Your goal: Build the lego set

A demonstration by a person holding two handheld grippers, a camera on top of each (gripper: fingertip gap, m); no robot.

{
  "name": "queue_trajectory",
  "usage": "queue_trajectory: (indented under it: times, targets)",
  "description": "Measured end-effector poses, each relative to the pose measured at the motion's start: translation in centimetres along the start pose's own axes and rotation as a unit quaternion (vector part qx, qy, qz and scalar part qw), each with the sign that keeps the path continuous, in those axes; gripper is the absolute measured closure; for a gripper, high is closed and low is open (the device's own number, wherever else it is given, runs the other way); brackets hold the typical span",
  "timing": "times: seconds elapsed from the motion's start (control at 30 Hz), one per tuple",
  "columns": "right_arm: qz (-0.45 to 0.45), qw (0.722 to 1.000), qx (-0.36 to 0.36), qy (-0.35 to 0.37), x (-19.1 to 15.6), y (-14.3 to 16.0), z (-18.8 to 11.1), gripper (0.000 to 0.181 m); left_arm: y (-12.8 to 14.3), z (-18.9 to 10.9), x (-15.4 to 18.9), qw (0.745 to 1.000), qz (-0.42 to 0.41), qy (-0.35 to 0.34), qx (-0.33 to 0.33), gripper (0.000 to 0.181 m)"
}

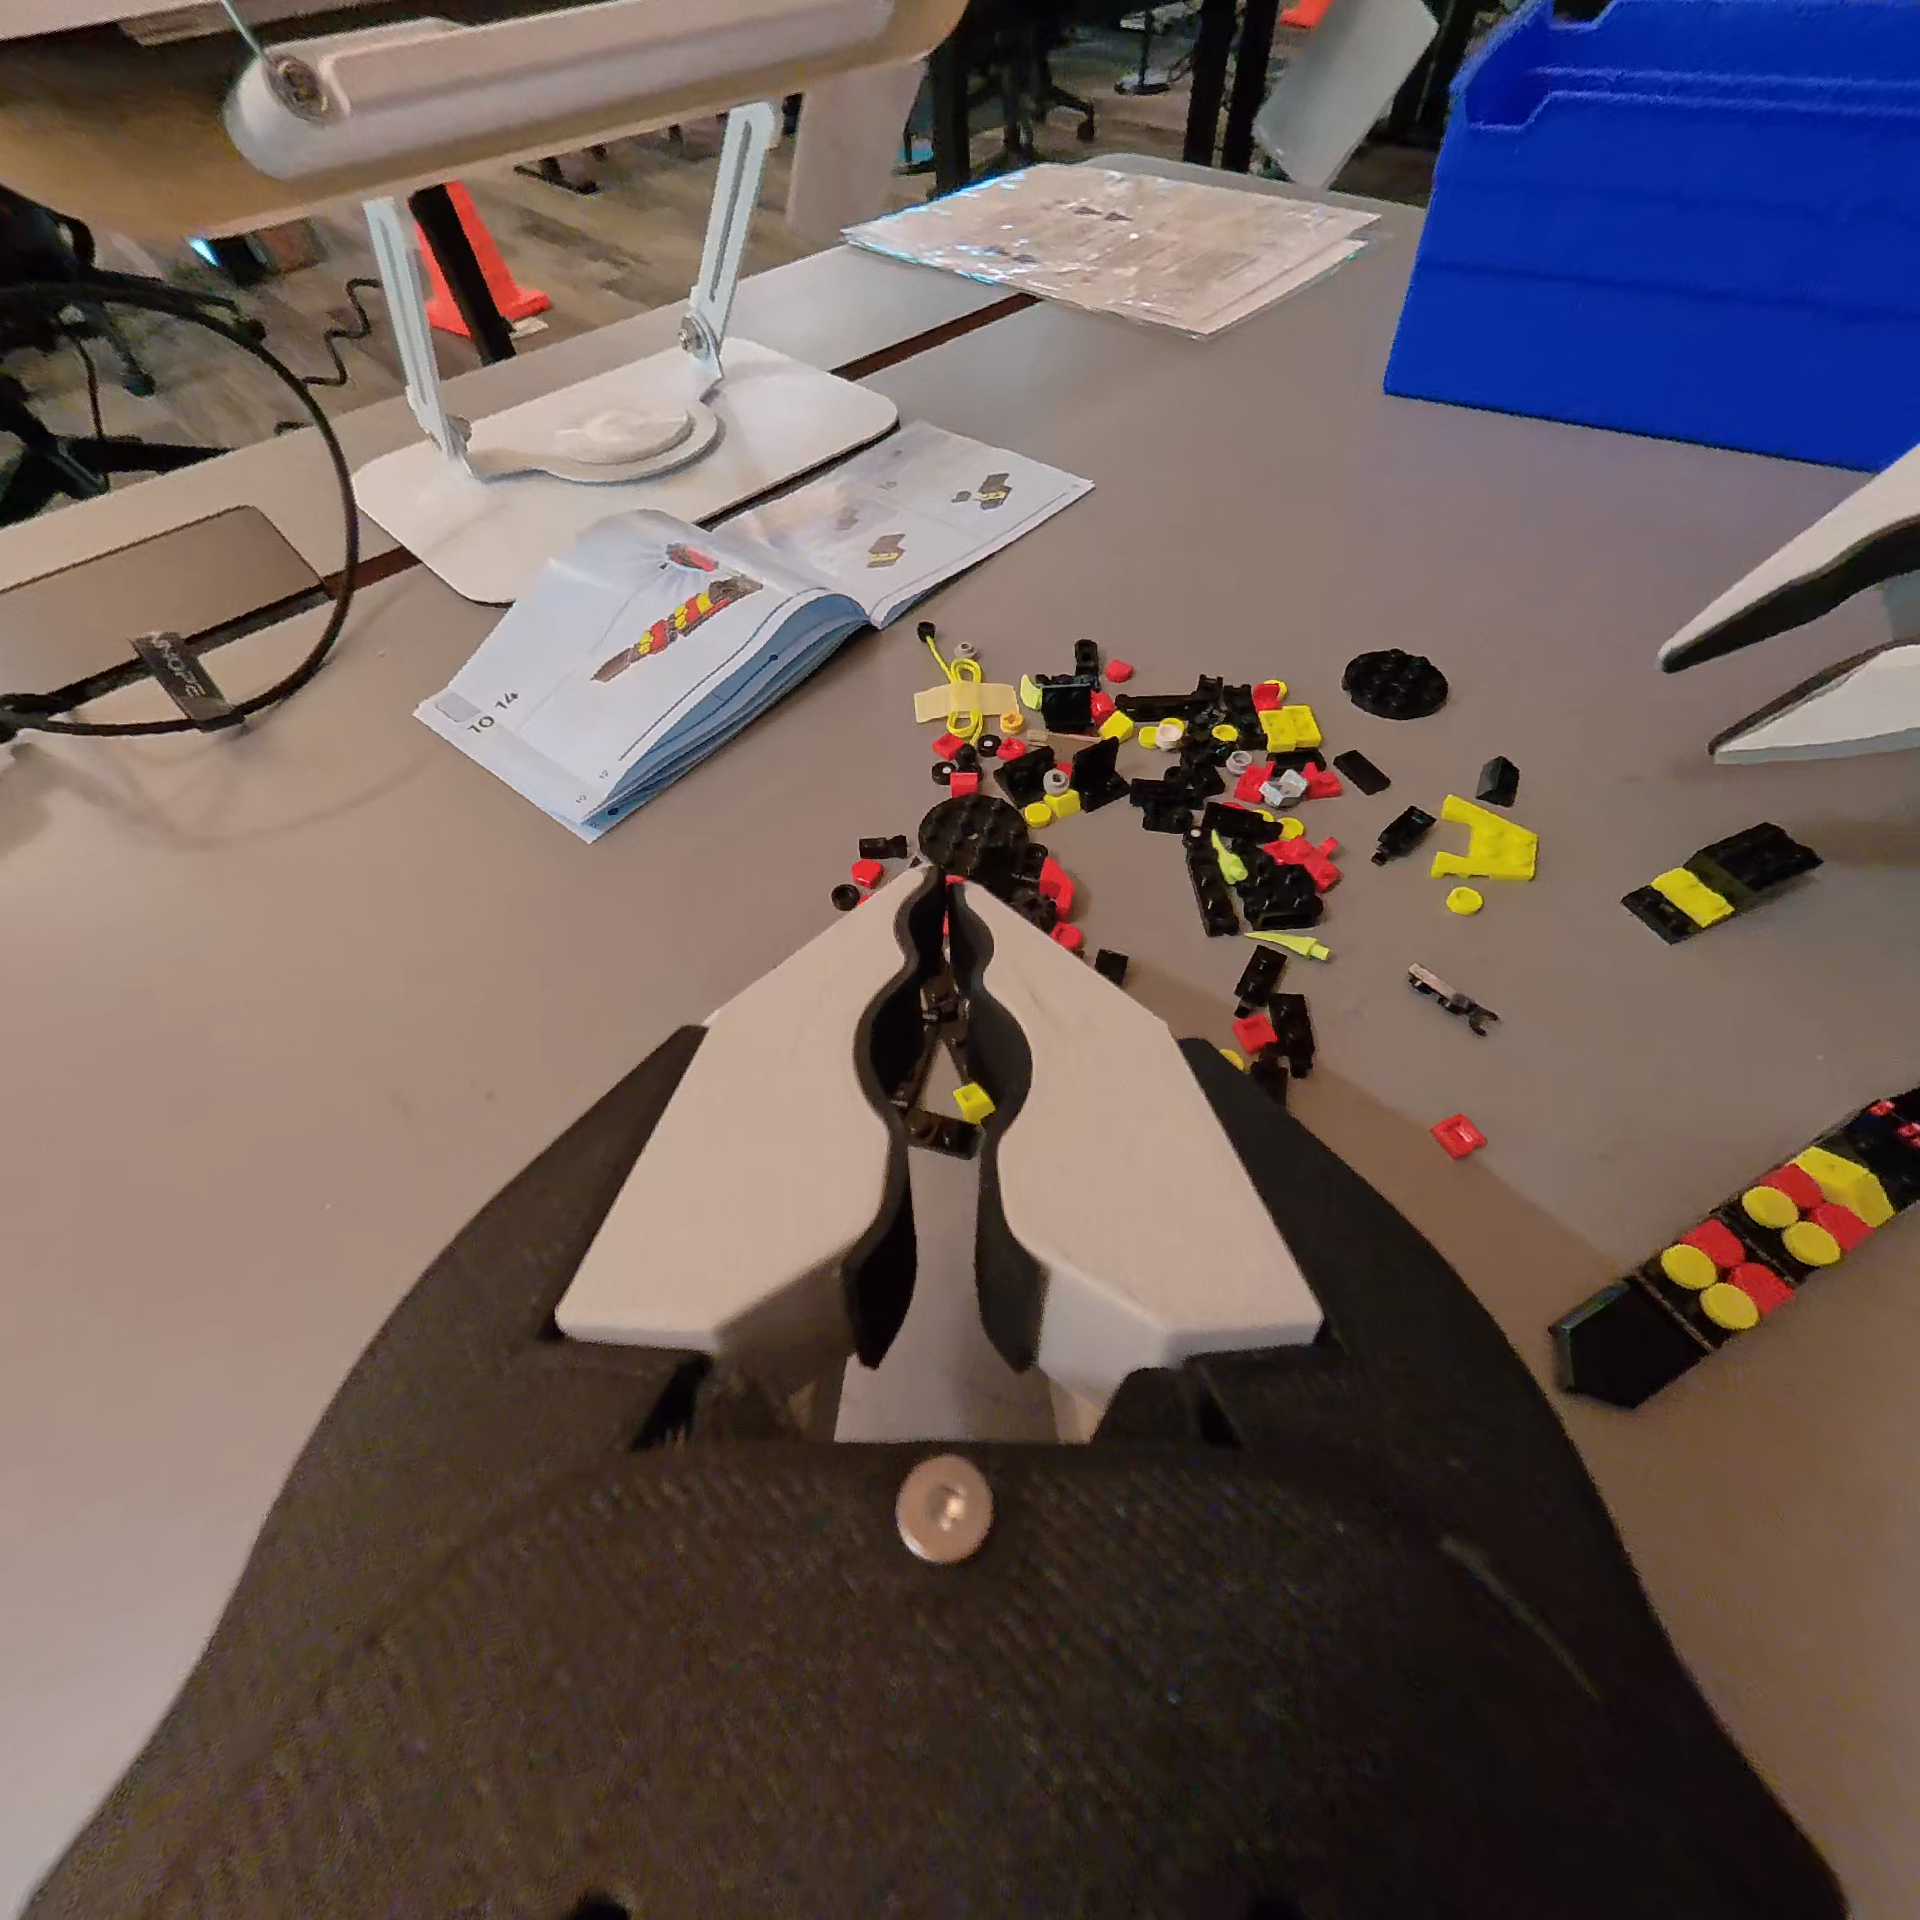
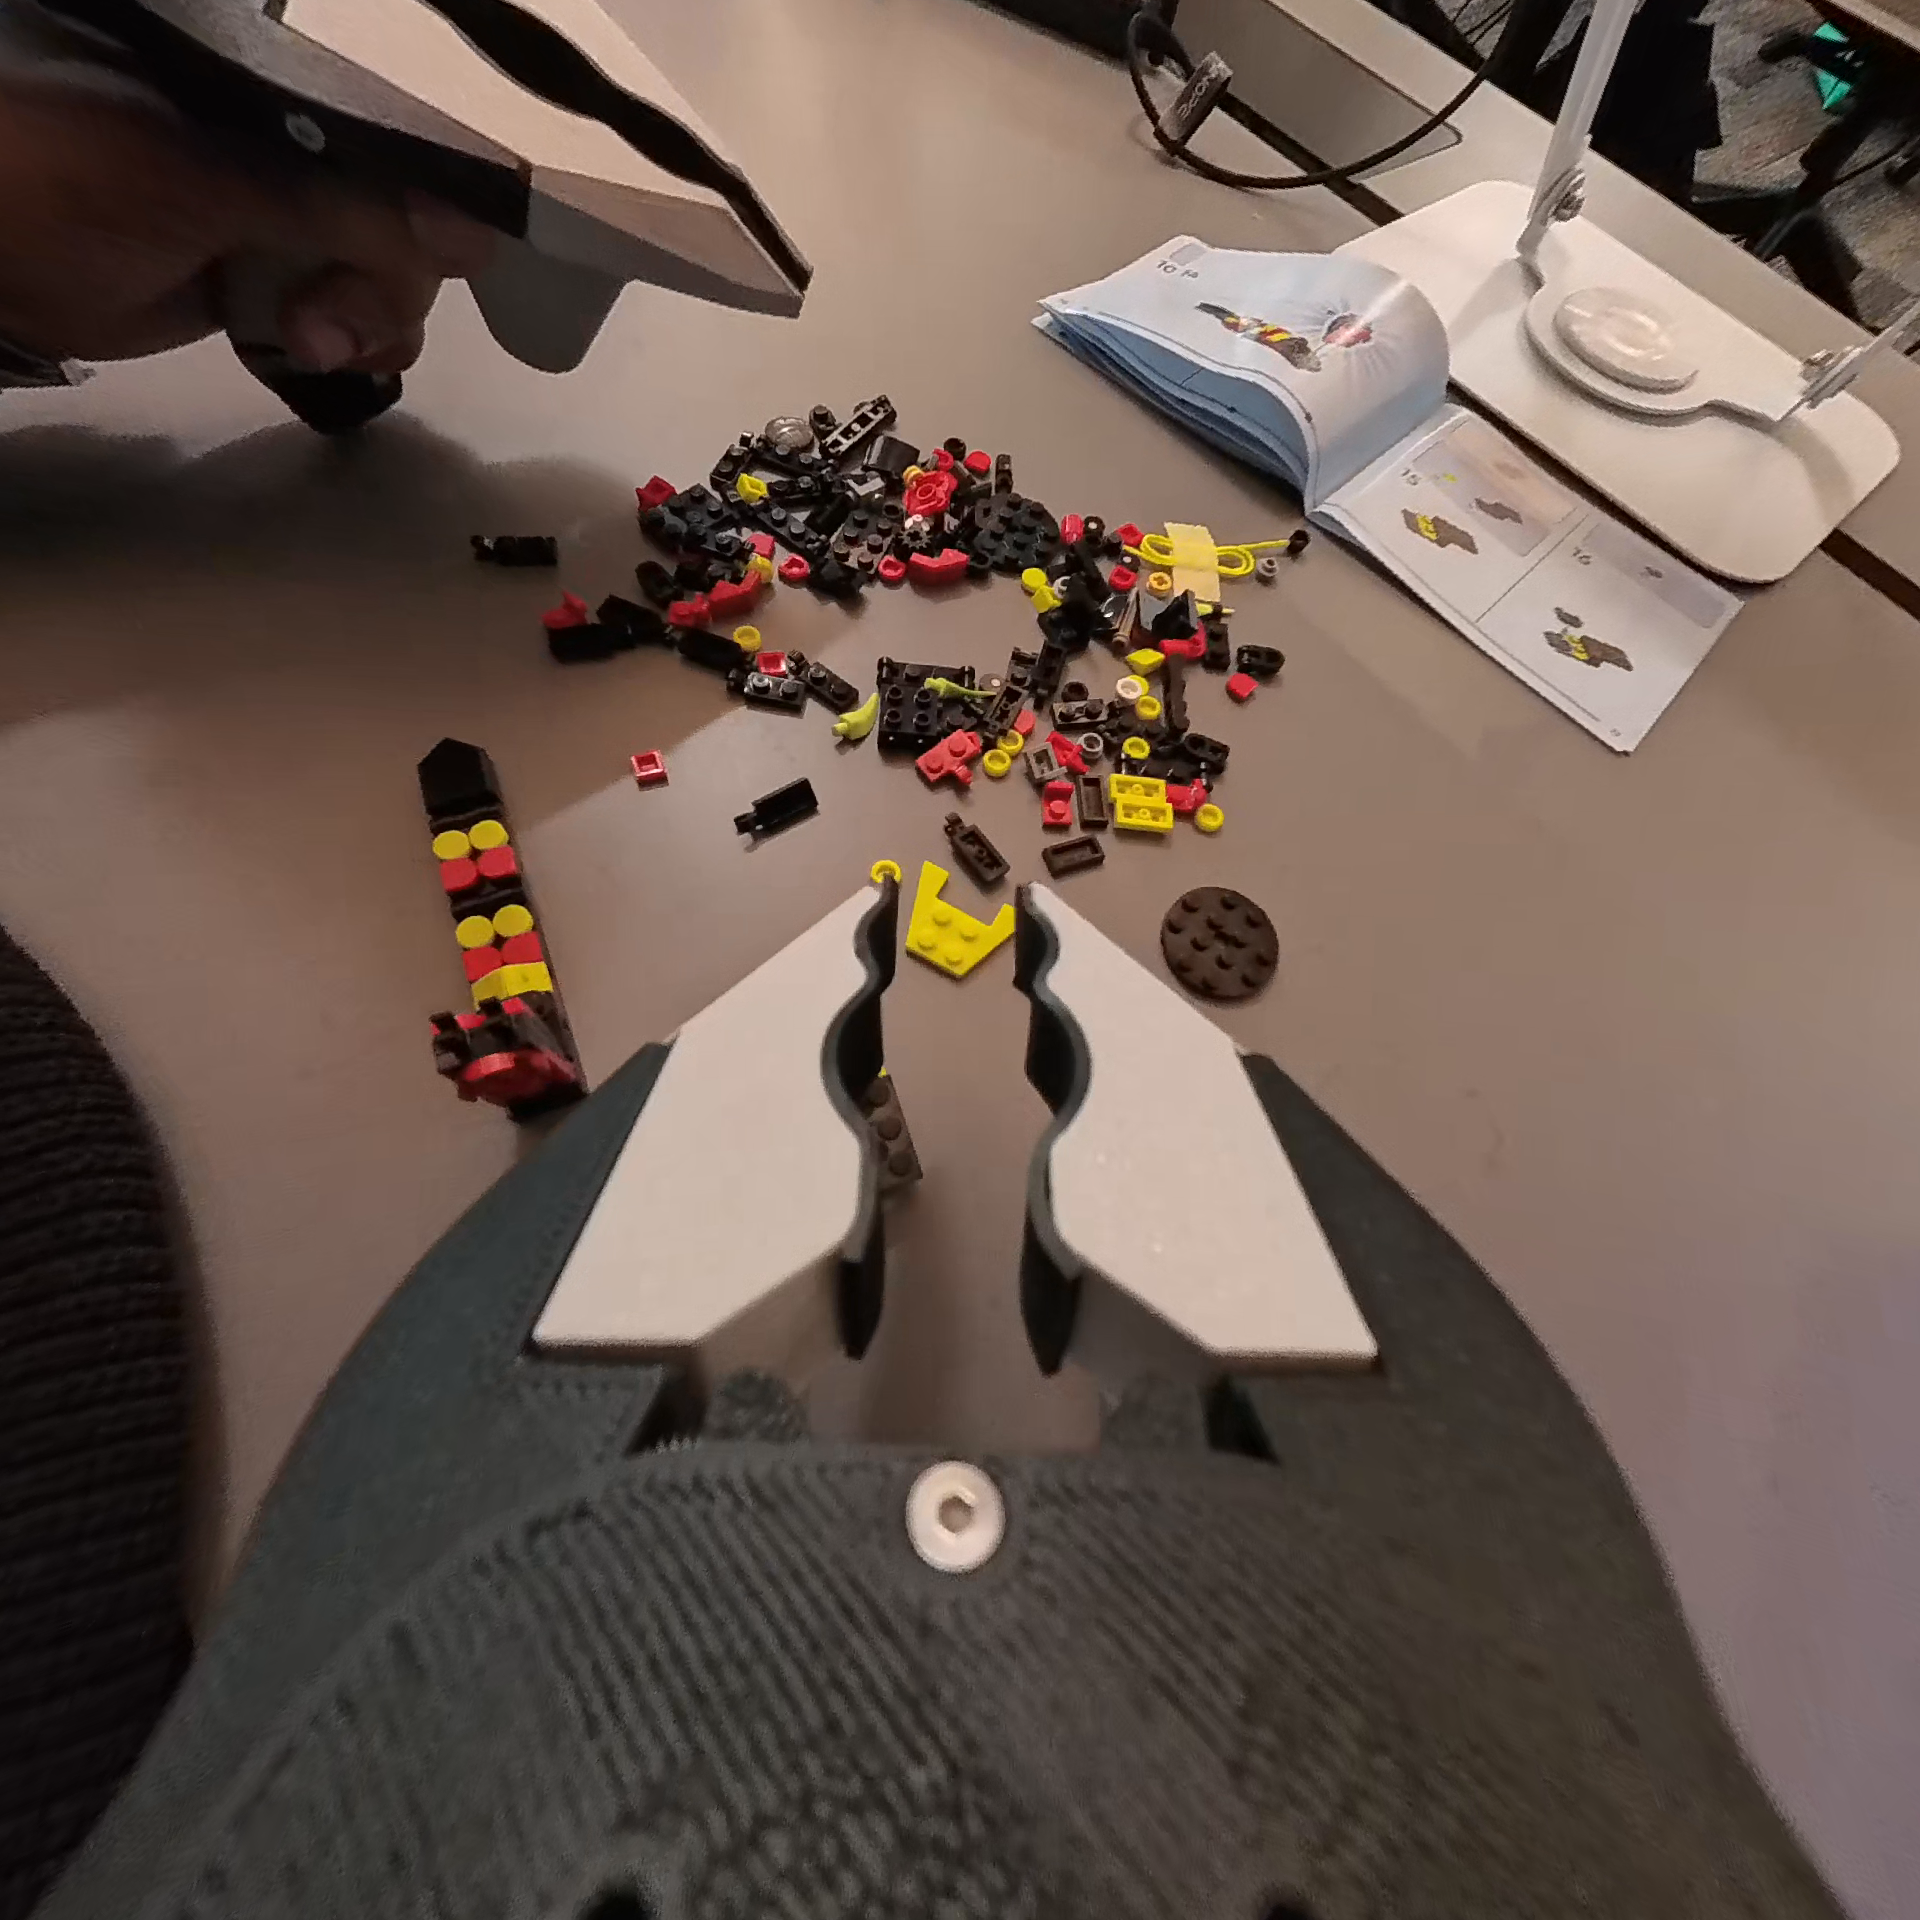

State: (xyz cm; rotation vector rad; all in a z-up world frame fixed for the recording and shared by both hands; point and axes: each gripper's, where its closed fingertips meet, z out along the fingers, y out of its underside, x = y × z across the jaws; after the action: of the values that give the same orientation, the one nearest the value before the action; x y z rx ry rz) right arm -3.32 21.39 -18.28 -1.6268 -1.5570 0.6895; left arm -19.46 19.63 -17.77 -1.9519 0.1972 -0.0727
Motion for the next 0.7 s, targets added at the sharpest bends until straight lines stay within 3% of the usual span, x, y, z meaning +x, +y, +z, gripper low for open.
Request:
queue_trajectory:
  times: [0.7]
  targets:
    - [0.012,1.000,-0.005,-0.010,0.0,0.4,0.4,0.161,1.1,0.9,0.7,0.998,-0.022,0.037,-0.046,0.181]
